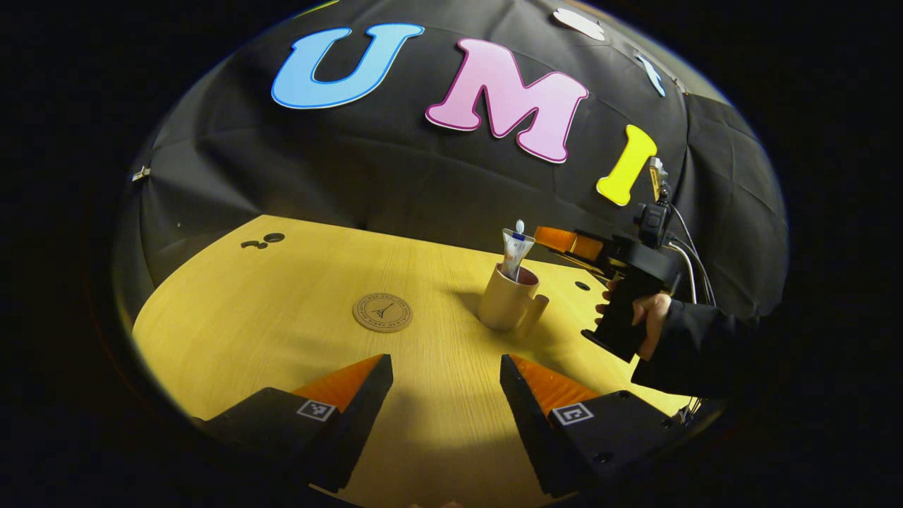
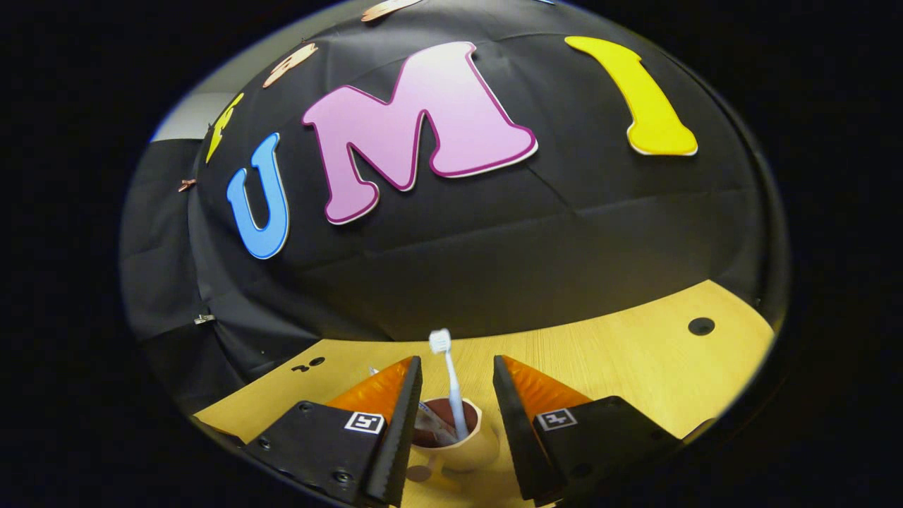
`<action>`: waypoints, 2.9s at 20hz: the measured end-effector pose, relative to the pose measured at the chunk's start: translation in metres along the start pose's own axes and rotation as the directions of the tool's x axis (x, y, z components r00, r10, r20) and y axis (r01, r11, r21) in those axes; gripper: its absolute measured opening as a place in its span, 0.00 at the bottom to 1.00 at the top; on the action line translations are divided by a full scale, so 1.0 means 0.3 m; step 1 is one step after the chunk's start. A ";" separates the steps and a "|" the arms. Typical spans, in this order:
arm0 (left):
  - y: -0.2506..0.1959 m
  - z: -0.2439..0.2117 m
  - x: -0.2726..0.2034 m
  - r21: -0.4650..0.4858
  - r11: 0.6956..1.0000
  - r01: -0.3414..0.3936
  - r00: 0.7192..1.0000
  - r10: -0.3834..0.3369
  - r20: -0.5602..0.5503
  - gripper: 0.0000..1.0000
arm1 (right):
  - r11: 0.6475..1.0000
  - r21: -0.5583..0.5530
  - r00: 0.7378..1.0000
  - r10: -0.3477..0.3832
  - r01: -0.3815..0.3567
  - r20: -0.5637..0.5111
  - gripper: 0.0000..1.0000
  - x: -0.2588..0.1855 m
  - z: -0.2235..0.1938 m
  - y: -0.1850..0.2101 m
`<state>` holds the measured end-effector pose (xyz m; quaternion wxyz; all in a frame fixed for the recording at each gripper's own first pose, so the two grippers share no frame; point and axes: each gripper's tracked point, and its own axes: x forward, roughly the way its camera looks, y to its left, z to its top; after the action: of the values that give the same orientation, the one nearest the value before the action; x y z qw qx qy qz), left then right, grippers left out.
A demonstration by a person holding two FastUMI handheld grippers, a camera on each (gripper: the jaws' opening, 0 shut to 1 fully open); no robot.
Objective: Put the toothbrush and toothpaste on the desktop into the cup, then pick up the cup and place it on the coaster on the desktop.
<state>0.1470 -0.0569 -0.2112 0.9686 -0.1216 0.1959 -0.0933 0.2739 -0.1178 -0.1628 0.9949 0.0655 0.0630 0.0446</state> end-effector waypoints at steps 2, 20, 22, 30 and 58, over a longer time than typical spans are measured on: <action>-0.006 0.007 -0.001 -0.017 1.000 -0.001 1.000 0.001 0.001 0.95 | 1.000 0.027 0.999 -0.001 0.002 -0.033 0.71 -0.033 0.001 0.011; 0.113 -0.040 -0.179 -0.086 0.988 -0.124 0.992 0.122 -0.030 0.95 | 0.997 -0.006 0.883 -0.073 0.080 -0.463 0.98 -0.111 -0.060 0.021; 0.106 -0.082 -0.185 -0.119 0.986 -0.118 0.992 0.110 -0.070 0.95 | 0.997 -0.005 0.851 -0.065 0.073 -0.521 0.98 -0.101 -0.080 0.036; 0.097 -0.166 -0.208 -0.142 0.981 -0.133 0.985 0.115 -0.132 0.95 | 0.997 -0.078 0.687 -0.071 0.021 -0.723 0.98 -0.083 -0.270 0.064; 0.215 -0.361 -0.347 -0.083 0.964 -0.252 0.933 0.220 -0.285 0.96 | 0.980 -0.148 0.440 -0.192 0.132 -0.877 0.36 -0.050 -0.557 0.011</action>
<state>0.0178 0.0068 -0.2886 0.9276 -0.1402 0.3458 0.0198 0.2368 -0.0952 -0.3249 0.8169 -0.0023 0.5764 -0.0214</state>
